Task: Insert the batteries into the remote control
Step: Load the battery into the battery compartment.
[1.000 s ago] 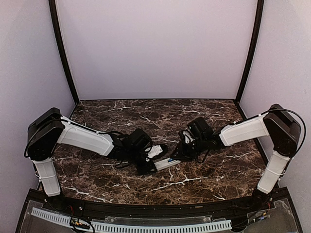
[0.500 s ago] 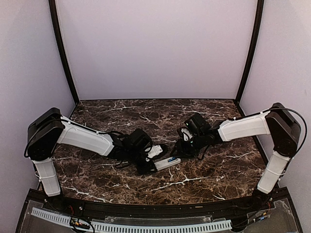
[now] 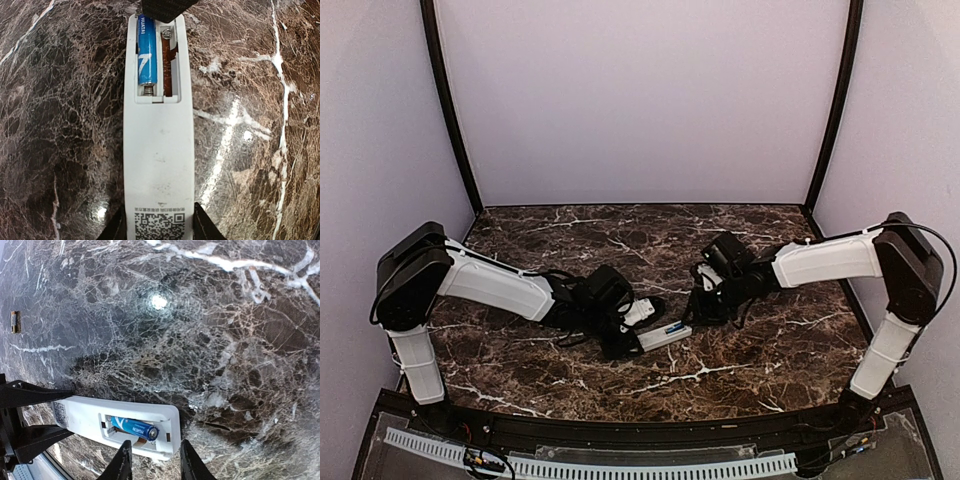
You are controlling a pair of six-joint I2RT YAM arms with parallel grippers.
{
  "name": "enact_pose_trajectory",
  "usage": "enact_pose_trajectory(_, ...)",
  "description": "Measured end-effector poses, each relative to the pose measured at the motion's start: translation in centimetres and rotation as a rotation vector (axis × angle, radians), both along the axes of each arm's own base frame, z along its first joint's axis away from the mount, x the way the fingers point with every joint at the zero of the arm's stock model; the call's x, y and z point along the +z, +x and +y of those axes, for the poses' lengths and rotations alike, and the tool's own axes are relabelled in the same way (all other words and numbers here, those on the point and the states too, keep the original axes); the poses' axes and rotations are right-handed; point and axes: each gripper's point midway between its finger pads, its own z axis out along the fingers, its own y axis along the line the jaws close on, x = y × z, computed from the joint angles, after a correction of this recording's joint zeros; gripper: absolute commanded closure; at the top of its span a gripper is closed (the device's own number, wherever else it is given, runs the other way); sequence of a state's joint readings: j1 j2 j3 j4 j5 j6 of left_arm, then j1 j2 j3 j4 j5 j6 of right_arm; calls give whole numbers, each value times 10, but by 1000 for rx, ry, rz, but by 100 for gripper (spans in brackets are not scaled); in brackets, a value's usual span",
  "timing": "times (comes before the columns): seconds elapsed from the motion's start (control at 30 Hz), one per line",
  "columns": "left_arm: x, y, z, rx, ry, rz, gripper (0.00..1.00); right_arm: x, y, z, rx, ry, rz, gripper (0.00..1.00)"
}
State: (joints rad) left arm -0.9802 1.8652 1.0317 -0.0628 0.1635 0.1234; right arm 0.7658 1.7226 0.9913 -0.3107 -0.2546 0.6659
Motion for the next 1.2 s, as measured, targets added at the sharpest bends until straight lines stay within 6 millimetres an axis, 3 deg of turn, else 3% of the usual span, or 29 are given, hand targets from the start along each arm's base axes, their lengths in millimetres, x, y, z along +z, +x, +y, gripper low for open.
enact_pose_trajectory(0.33, 0, 0, 0, 0, 0, 0, 100, 27, 10, 7, 68, -1, -71, 82)
enact_pose_trajectory(0.67, 0, 0, 0, 1, 0, 0, 100, 11, 9, 6, 88, -45, -43, 86)
enact_pose_trajectory(1.2, 0, 0, 0, 0, 0, 0, 100, 8, 7, 9, 96, -26, -29, 88)
